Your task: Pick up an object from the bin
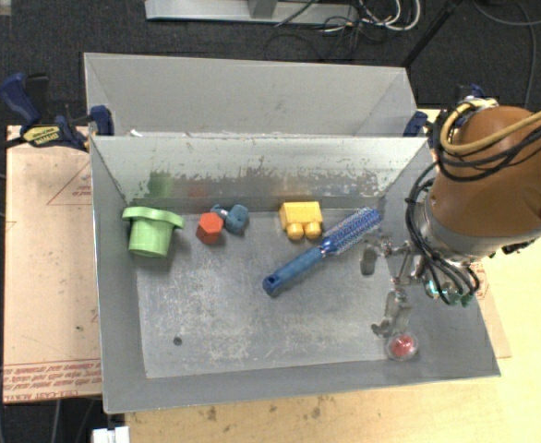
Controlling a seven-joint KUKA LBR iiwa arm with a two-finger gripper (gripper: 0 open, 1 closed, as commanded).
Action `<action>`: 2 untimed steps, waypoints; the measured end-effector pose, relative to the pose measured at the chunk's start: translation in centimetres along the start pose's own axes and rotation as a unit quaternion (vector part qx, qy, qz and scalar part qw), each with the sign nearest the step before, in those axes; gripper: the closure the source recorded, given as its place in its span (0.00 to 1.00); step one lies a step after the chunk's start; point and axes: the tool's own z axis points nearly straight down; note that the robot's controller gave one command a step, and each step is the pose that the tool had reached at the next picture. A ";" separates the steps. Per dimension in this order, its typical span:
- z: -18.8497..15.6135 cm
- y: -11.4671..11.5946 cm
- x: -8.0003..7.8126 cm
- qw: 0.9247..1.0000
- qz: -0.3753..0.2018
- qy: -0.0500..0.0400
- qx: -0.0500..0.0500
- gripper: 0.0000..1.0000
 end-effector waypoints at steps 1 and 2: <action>5.3 6.0 -7.1 0.979 0.203 0.000 -0.001 0.00; 5.3 6.5 -7.4 0.988 0.151 -0.001 0.000 0.00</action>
Offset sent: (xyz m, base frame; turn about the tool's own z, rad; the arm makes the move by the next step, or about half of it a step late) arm 0.0702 0.0566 -0.0511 0.4129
